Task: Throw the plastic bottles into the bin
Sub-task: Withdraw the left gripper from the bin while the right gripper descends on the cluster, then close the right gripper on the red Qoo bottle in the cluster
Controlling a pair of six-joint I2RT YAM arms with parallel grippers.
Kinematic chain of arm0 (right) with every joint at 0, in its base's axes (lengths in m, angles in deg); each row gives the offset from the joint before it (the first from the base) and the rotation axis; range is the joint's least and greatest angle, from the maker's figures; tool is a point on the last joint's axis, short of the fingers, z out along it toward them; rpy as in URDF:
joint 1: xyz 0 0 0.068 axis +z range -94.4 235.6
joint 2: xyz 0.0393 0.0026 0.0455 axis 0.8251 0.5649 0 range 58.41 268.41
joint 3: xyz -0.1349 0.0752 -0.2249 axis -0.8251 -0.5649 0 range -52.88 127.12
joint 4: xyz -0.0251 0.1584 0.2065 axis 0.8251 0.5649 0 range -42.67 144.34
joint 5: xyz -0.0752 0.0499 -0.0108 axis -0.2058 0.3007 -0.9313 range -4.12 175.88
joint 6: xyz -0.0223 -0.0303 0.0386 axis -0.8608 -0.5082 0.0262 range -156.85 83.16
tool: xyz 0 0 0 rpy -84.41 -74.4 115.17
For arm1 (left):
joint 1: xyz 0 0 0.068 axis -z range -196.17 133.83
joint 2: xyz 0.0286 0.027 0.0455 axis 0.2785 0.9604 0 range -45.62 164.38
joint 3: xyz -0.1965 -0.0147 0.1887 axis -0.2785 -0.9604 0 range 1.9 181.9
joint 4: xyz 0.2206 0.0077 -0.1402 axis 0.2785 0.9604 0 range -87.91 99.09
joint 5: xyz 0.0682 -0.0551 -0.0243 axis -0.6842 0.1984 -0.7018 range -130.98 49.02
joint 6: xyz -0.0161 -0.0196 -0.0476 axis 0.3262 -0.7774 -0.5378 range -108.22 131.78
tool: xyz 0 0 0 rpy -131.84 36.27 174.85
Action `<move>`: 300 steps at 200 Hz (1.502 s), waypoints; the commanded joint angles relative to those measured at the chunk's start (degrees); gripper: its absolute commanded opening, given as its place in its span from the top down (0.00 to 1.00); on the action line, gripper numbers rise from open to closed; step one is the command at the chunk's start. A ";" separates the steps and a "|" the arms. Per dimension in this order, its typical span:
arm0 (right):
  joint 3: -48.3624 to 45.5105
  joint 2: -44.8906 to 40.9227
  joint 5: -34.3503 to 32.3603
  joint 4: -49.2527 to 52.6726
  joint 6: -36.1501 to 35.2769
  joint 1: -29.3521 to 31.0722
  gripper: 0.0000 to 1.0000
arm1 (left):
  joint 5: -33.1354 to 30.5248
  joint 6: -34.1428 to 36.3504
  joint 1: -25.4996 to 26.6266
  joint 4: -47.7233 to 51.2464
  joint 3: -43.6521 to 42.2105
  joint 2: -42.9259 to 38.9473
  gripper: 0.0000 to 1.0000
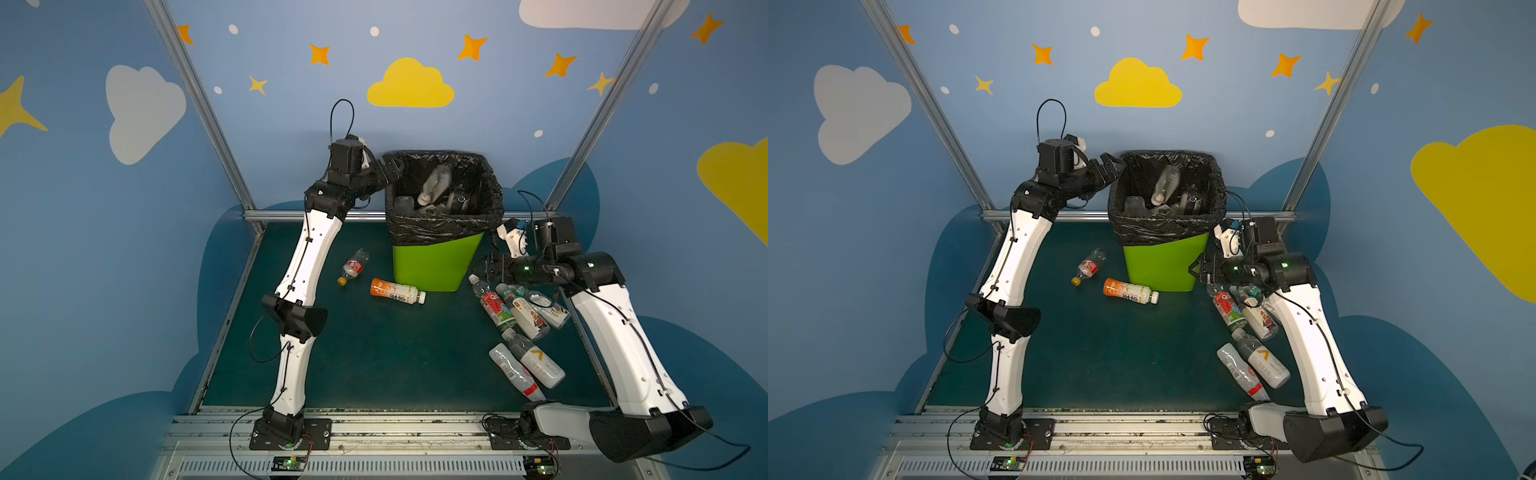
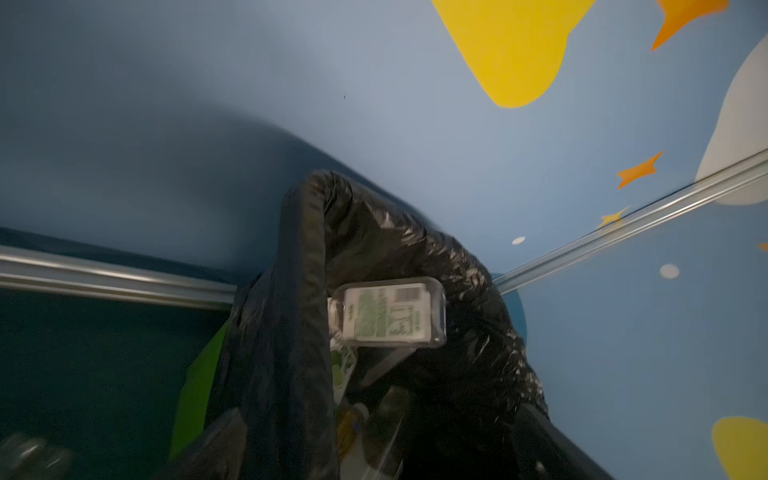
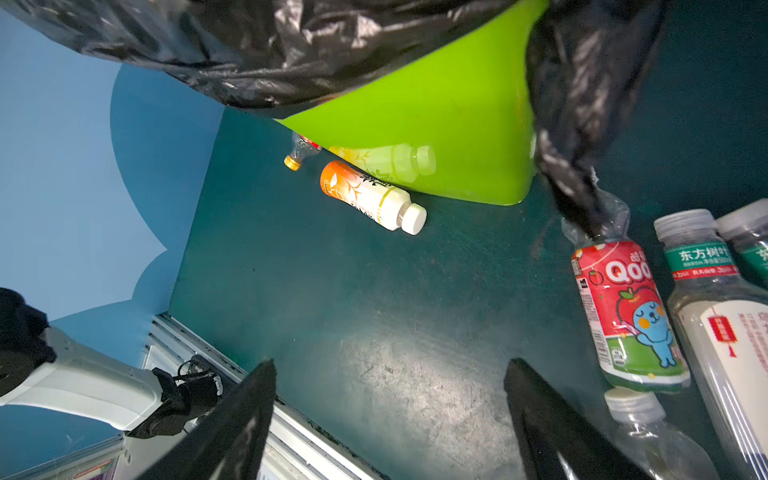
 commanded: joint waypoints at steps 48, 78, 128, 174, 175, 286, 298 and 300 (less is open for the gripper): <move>-1.62 -2.67 -9.77 3.67 -1.14 -2.31 0.12 | -18.26 12.69 2.70 9.50 -37.27 -44.80 0.00; -5.45 -1.30 -17.60 6.56 -0.37 -5.43 0.13 | -16.30 11.45 2.92 10.53 -56.01 -57.24 0.00; -14.94 2.07 -17.99 3.12 -1.87 -8.58 0.15 | -11.00 2.39 3.18 7.66 -80.88 -70.76 0.00; -20.06 6.82 -15.24 -4.42 -2.49 -8.49 0.13 | -9.31 -3.23 5.50 3.82 -94.49 -77.36 0.00; -20.08 6.95 -15.20 -4.55 -2.52 -8.44 0.13 | -9.40 -3.31 5.55 3.92 -94.65 -77.49 0.00; -14.27 24.97 -22.76 -8.97 -4.75 -8.54 0.12 | -15.18 -0.81 7.35 9.33 -95.08 -81.01 0.00; -13.48 26.61 -22.66 -9.08 -4.81 -8.47 0.12 | -15.45 -1.16 7.35 9.84 -94.90 -81.04 0.00; -13.27 26.88 -22.62 -9.08 -4.84 -8.53 0.12 | -15.52 -1.21 7.35 9.89 -94.90 -81.05 0.00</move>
